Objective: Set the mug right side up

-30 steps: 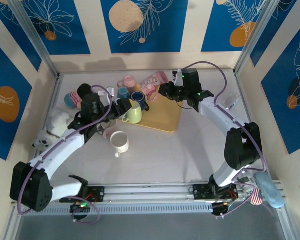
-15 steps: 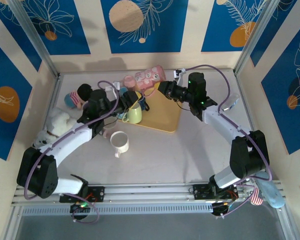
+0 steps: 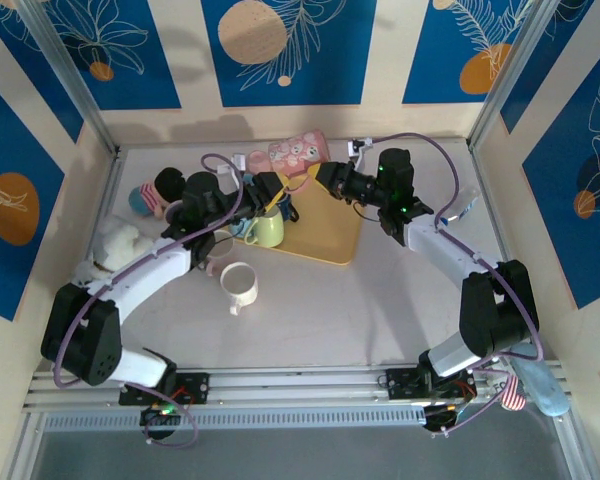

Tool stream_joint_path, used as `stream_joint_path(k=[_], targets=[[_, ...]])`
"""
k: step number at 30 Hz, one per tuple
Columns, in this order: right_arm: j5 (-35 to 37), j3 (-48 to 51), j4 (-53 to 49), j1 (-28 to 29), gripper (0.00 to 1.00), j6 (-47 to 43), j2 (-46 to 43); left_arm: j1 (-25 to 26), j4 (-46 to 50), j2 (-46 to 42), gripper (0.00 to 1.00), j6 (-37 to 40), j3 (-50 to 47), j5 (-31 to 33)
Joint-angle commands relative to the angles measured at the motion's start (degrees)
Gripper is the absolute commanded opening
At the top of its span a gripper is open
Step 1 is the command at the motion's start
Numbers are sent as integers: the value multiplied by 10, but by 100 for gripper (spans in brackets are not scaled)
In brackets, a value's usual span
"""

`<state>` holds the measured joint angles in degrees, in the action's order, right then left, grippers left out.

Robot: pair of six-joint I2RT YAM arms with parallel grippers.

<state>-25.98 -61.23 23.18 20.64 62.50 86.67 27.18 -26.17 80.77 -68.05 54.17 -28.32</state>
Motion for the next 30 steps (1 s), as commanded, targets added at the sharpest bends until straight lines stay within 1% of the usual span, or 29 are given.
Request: stream_joint_path(k=[1, 6, 9, 13, 19, 25, 30], targets=[[-20, -3, 98, 0, 0, 5, -42, 7, -9, 9, 57, -10, 24, -5], [-21, -2, 105, -2, 0, 9, -40, 10, 29, 11, 57, -6, 36, 0], [-26, -3, 108, -1, 0, 12, -39, 12, 28, 14, 57, -9, 41, 5], [-28, 0, 115, 3, 0, 21, -36, 15, -6, 33, 56, -31, 43, 2], [-32, 0, 136, 15, 0, 40, -27, 19, -59, 32, 47, -44, 28, 33], [-32, 0, 150, 23, 0, 52, -18, 18, -94, 36, 44, -59, 23, 45], [-31, 3, 155, 25, 0, 59, -14, 19, -146, 44, 36, -83, 8, 57]])
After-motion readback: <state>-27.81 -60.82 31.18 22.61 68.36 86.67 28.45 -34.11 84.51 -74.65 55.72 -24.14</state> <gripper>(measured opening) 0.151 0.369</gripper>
